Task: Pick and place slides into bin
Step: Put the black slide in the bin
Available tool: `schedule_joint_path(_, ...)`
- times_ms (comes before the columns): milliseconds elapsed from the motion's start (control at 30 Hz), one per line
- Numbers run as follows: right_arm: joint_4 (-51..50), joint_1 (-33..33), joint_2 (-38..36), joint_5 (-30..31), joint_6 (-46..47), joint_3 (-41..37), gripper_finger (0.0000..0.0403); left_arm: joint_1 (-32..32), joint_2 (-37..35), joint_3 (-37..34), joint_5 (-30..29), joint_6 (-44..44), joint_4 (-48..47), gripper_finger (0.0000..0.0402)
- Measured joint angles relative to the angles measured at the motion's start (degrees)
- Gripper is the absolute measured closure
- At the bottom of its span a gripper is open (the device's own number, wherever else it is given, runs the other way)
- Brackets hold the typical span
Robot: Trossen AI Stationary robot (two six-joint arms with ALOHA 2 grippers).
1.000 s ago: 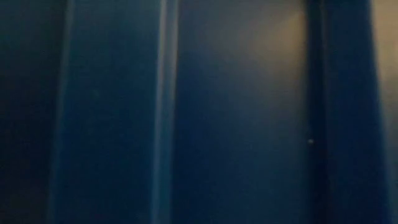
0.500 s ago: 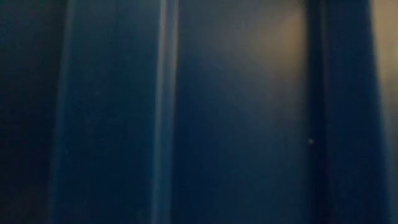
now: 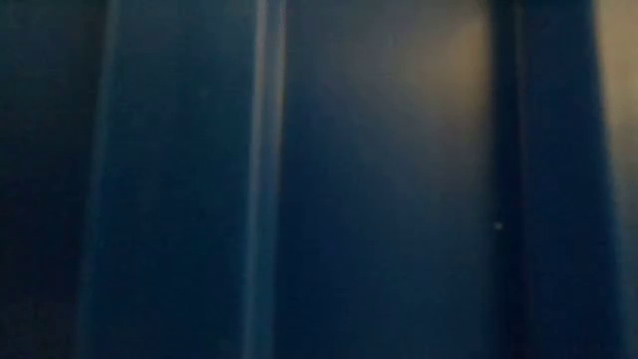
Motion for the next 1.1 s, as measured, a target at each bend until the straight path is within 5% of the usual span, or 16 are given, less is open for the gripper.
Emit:
schedule_joint_path(200, -0.7, -0.01, 0.0, 0.09, -0.32, -0.02, 0.0064, 0.35, -0.02, 3.46, -6.44, 11.64, -1.4, 0.0162)
schedule_joint_path(1100, -0.44, 4.97, 0.02, 9.37, -1.52, -0.07, 0.0066, 17.87, -0.07, -7.98, -7.76, 26.11, 8.34, 0.0158)
